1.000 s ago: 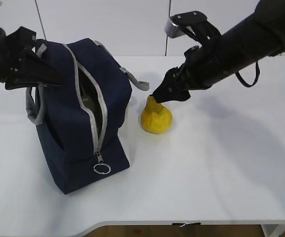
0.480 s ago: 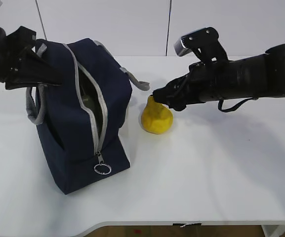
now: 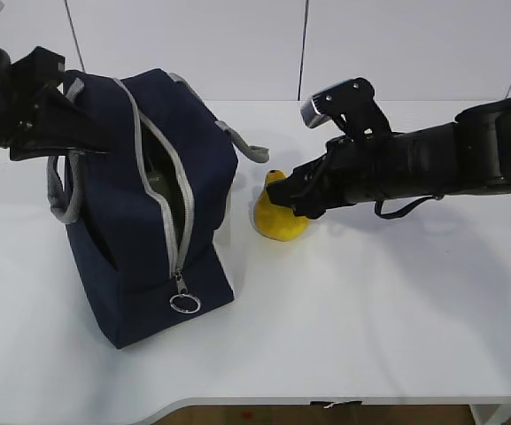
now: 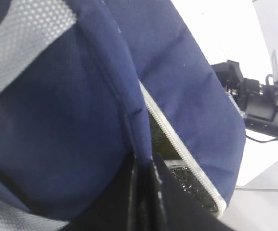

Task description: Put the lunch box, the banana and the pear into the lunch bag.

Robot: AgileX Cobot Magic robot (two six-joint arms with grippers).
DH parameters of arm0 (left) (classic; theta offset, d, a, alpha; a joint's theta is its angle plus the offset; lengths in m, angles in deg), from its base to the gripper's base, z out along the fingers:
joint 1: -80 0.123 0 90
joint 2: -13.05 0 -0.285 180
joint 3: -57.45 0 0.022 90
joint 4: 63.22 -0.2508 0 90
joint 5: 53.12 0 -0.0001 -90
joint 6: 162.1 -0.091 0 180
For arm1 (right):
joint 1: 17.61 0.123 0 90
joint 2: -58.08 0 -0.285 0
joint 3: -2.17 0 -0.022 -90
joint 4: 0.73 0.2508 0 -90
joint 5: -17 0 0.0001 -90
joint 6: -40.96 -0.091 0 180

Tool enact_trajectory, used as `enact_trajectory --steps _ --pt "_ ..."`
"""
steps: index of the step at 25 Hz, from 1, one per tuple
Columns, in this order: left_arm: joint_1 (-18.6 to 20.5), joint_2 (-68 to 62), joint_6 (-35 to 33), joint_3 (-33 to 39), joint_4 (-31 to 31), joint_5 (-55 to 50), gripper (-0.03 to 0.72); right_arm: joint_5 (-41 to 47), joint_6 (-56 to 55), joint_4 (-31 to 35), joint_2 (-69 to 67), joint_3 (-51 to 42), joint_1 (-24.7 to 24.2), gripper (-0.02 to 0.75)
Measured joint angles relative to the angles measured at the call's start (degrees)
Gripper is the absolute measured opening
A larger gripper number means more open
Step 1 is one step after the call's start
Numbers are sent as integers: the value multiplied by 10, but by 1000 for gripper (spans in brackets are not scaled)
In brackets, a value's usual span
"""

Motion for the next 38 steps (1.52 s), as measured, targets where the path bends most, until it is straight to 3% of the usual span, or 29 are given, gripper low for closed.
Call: enact_trajectory --steps 21,34,38 --pt "0 0 0 0 0 0 3 0 2 1 -61 86 0 440" --pt "0 0 0 0 0 0 3 -9 0 1 -70 89 0 438" --pt "0 0 0 0 0 0 3 -10 0 1 -75 89 0 398"
